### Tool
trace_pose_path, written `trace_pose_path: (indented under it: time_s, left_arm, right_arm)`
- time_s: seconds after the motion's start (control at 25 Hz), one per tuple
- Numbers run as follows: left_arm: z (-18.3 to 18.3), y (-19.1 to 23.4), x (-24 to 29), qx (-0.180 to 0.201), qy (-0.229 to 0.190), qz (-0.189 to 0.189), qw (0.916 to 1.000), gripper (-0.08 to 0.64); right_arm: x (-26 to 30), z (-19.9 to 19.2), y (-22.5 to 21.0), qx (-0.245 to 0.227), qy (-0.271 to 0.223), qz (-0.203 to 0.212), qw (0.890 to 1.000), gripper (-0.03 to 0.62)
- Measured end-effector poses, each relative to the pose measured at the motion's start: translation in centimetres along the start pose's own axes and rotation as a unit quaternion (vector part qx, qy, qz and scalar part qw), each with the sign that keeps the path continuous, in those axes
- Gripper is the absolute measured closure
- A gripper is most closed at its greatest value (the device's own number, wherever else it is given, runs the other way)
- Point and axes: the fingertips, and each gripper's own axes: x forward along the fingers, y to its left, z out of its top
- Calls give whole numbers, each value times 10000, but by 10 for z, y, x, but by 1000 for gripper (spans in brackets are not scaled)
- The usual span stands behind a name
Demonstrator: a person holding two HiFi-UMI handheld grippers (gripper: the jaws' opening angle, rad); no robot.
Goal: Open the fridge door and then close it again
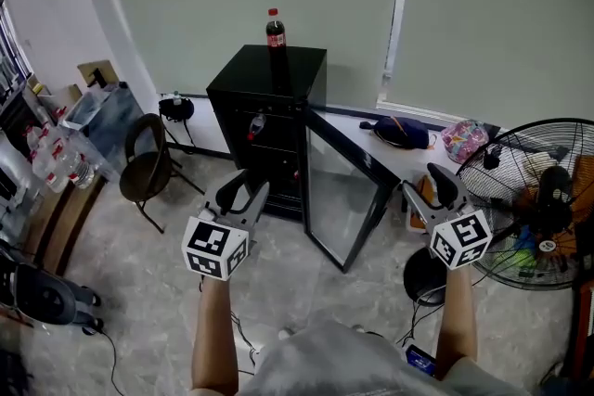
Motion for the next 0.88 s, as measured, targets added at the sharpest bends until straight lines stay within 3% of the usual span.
trace_pose_path:
  time_s: [0.32, 0.52, 0.88]
  left_arm:
    - [-44, -1, 10, -323, 445, 309, 9980, 414]
    - [-64, -15, 12, -457, 700, 406, 9957, 408]
    - [-101, -53, -9, -610, 1227, 571, 9889, 407]
  right_arm:
    - [26, -59, -5, 827, 405, 531, 9943, 299]
    - [44, -95, 9, 936, 775, 864, 9888, 295]
    - [62, -139, 1, 1017, 1067, 817, 9857, 320]
